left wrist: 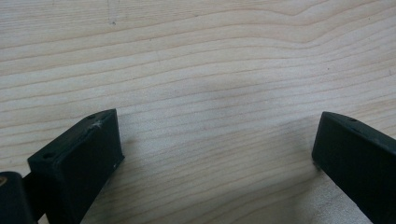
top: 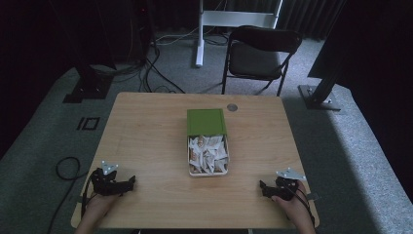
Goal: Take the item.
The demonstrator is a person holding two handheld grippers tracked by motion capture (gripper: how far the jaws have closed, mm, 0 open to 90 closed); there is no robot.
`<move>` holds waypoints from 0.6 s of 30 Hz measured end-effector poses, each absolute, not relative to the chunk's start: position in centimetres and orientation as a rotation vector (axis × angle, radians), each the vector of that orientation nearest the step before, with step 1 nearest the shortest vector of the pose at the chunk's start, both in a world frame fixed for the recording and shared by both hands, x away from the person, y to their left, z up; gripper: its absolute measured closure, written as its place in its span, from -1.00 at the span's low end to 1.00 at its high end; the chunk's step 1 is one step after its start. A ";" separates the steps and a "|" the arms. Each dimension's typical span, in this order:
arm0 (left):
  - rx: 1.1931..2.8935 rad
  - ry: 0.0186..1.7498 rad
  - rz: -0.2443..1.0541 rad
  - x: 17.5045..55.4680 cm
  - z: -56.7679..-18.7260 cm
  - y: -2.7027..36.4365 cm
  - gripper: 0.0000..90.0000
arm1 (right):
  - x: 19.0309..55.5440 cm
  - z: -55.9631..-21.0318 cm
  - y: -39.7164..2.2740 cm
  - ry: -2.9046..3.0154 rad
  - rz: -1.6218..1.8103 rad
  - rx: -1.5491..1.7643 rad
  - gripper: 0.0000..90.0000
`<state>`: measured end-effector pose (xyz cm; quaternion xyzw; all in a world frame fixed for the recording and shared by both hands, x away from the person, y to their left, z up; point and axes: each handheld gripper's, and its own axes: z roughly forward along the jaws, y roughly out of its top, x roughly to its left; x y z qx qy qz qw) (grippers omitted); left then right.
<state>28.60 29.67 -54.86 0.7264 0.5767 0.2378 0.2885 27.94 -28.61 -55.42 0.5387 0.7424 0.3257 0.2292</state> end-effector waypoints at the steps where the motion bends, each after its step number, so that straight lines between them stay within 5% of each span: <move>1: 1.940 1.539 0.635 28.6 -54.9 29.7 -0.95 | 27.9 -55.4 -28.6 2.044 0.897 1.483 -0.74; 18: 1.940 1.539 0.635 28.6 -54.8 29.7 -0.95 | 28.0 -55.1 -28.7 2.034 0.890 1.494 -0.69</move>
